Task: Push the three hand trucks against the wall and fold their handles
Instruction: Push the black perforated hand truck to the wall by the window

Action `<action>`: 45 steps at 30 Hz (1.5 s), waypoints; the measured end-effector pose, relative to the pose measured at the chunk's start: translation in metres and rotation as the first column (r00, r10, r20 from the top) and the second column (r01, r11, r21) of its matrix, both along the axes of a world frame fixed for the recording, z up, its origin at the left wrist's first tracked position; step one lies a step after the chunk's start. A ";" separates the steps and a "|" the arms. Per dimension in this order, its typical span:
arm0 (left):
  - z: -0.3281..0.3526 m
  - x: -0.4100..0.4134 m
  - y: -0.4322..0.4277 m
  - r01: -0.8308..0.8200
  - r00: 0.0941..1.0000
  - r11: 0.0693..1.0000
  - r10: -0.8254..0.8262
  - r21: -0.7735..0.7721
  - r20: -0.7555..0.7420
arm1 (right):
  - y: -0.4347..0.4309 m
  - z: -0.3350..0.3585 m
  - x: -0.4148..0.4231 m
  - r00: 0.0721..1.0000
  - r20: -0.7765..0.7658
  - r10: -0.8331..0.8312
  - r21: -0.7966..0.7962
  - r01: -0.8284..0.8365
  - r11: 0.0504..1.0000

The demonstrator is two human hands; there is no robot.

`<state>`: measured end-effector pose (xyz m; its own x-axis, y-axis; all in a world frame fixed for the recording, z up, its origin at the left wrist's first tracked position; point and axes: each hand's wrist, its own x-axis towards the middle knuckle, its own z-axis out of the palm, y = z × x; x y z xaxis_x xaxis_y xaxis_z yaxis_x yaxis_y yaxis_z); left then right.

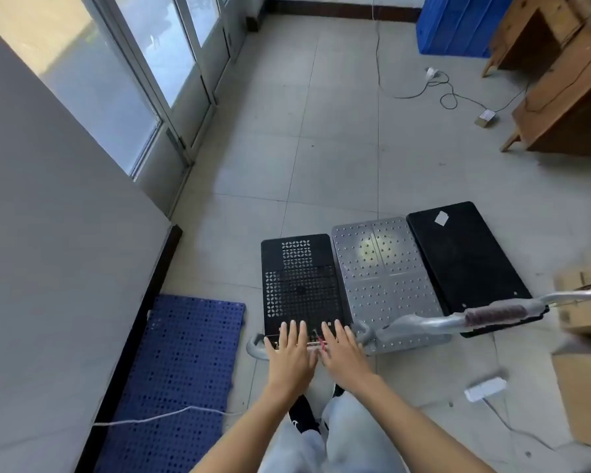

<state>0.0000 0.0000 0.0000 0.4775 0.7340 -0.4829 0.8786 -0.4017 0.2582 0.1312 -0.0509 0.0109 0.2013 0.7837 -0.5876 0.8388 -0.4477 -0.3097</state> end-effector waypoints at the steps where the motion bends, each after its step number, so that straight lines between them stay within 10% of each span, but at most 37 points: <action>1: -0.004 0.000 -0.004 0.015 0.999 0.999 -0.016 -0.044 -0.029 | -0.005 -0.003 0.001 1.000 -0.004 0.026 -0.028 -0.026 0.999; 15: -0.025 0.038 0.031 -0.026 0.994 0.996 0.017 -0.088 -0.106 | 0.032 -0.038 0.049 0.997 -0.004 0.077 -0.017 -0.077 0.997; 45: -0.016 0.118 0.400 0.071 0.991 0.997 -0.073 -0.022 -0.114 | 0.393 -0.030 0.136 0.999 -0.003 0.041 0.008 -0.041 0.999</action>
<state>0.1180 0.3998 -0.0161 0.4692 0.6908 -0.5501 0.8719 -0.4611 0.1647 0.2675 0.3418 -0.0190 0.1675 0.7958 -0.5819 0.8553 -0.4109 -0.3157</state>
